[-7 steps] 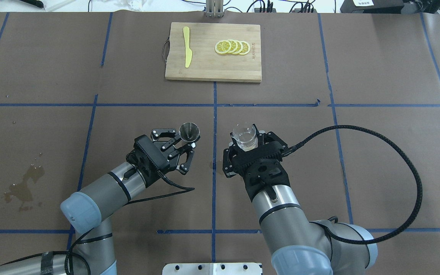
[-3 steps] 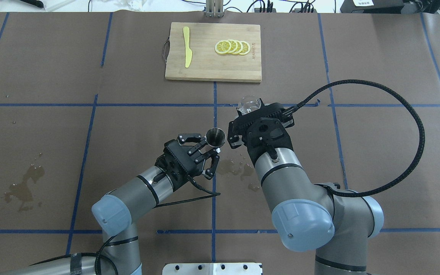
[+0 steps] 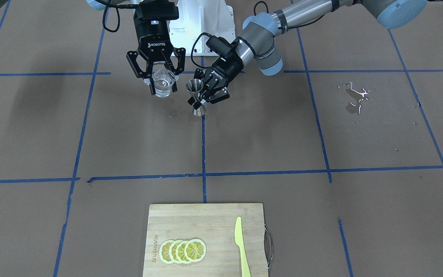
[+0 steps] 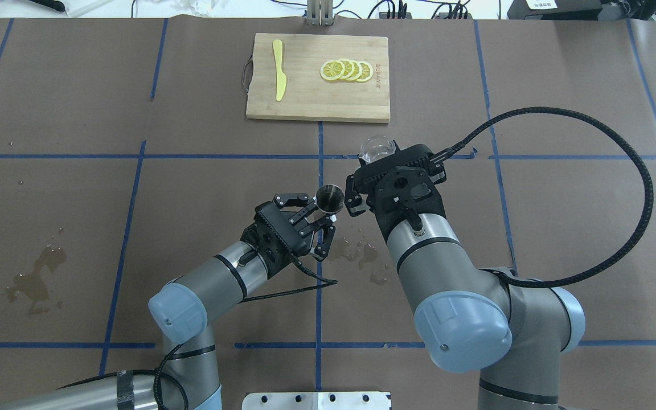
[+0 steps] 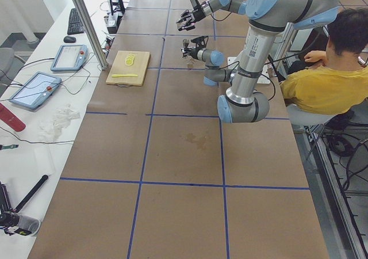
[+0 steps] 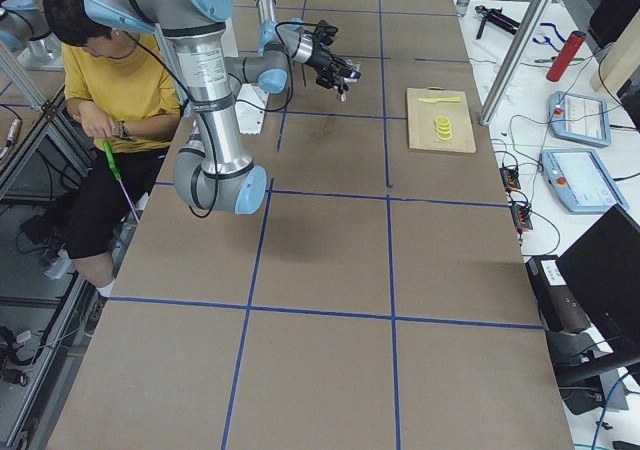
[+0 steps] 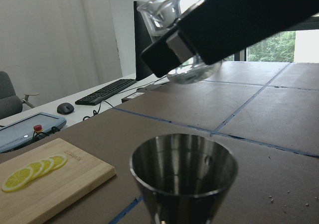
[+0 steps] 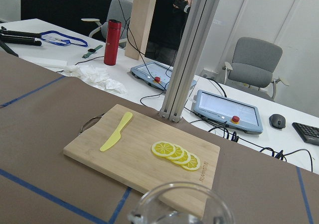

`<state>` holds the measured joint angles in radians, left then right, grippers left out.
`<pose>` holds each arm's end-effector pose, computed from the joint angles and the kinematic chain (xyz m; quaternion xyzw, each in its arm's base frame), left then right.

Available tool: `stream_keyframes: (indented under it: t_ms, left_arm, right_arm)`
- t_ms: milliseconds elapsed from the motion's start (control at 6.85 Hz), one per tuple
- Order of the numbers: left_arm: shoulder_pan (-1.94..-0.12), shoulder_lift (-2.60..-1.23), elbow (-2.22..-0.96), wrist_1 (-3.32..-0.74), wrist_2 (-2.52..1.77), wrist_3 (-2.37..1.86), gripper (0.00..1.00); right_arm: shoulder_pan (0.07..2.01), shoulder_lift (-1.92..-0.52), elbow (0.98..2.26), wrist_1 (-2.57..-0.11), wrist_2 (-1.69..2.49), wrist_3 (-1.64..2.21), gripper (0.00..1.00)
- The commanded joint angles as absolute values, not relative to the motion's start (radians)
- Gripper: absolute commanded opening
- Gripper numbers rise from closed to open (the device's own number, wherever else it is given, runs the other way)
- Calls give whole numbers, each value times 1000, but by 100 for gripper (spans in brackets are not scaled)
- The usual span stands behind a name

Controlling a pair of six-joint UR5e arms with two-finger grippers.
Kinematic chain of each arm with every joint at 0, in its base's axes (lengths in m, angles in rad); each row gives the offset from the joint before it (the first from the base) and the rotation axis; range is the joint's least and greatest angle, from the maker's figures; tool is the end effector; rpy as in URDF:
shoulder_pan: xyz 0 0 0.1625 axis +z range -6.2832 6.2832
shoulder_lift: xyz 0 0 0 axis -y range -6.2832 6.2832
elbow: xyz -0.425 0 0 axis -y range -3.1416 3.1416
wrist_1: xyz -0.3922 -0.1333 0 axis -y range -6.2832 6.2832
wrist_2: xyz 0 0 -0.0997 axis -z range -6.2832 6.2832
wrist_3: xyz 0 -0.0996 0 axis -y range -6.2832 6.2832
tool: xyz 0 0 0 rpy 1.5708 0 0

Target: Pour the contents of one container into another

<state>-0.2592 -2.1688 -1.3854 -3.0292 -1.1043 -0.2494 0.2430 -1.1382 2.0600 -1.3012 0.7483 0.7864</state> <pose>0.5866 -0.3398 0.2349 0.6530 0.4536 0.1320 0.5920 -0.4503 -0.3242 0.1684 0.5409 -0.2853 0.0132 0.7911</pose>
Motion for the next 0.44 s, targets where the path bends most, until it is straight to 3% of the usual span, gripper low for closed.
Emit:
stream_keyframes:
  t_ms: [0,292]
  left_arm:
    - [-275,-2186,-1350,-3028,-1114,-279,0]
    - [-276,-2215,-1325,-3028,-1115,-293,0]
  right_arm:
    - [233,-1132,2082,-1347,746,787,0]
    - [229,-1131,2082,-1382,746,787,0]
